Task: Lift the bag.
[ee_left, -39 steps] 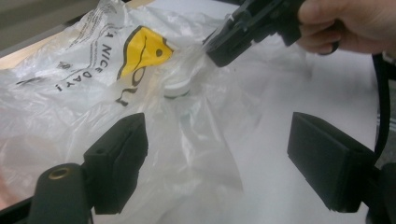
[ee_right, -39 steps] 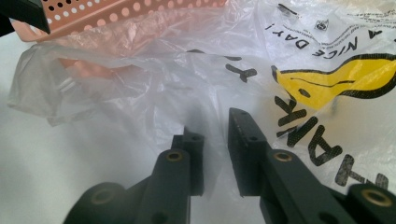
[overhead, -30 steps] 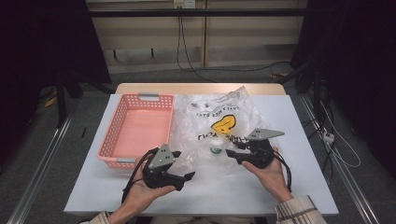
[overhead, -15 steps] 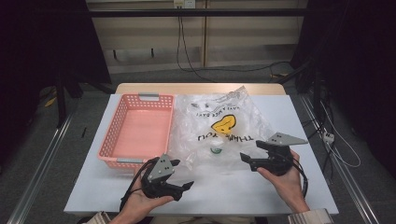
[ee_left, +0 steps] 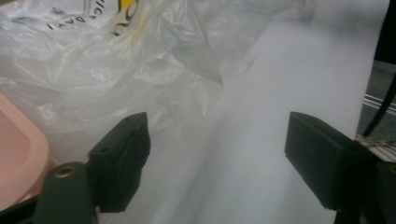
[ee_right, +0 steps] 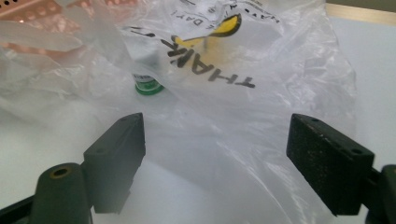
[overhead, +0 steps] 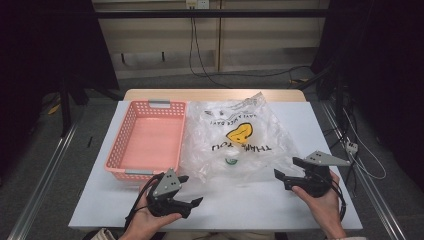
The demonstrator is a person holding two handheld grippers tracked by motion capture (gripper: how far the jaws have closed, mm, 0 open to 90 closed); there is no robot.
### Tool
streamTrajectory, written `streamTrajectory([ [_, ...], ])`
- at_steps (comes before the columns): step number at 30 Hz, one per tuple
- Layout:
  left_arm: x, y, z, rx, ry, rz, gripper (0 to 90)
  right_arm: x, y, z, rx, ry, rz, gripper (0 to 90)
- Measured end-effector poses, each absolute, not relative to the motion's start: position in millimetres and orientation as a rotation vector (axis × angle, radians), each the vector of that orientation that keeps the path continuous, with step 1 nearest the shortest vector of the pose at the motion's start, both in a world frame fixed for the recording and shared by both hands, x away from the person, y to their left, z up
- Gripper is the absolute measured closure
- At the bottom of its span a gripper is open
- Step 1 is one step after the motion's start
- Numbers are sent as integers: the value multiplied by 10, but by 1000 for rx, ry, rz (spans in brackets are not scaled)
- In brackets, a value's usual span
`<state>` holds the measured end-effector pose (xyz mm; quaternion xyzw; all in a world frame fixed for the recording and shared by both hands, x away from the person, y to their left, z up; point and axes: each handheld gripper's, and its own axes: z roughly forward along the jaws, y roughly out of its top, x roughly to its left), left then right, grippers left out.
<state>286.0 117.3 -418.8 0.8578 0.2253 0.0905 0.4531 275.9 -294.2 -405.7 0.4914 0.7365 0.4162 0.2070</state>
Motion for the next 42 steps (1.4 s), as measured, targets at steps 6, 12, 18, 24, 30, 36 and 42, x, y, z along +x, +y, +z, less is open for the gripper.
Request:
streamTrajectory([
  [6,2880,1153,-4250,2128,559,190,248,2688,-3092,-4095,1409,2021,1142,181],
  [12,2886,1068,-4253,2126,535,215,246,2578,-3213,-4173,1422,2031,1103,166],
  [18,2984,949,-4270,2125,532,211,303,2478,-3314,-4249,1446,2039,1083,157],
  [24,3105,856,-4321,2142,582,191,308,2592,-3228,-4357,1433,2139,1070,294],
  [30,3173,781,-4349,2145,608,192,322,2647,-3247,-4358,1465,2137,1073,532],
  [36,3166,780,-4307,2135,587,232,407,2646,-3190,-4348,1449,2159,1107,736],
  [42,3156,771,-4232,2100,557,261,438,2660,-3185,-4350,1433,2174,1127,869],
])
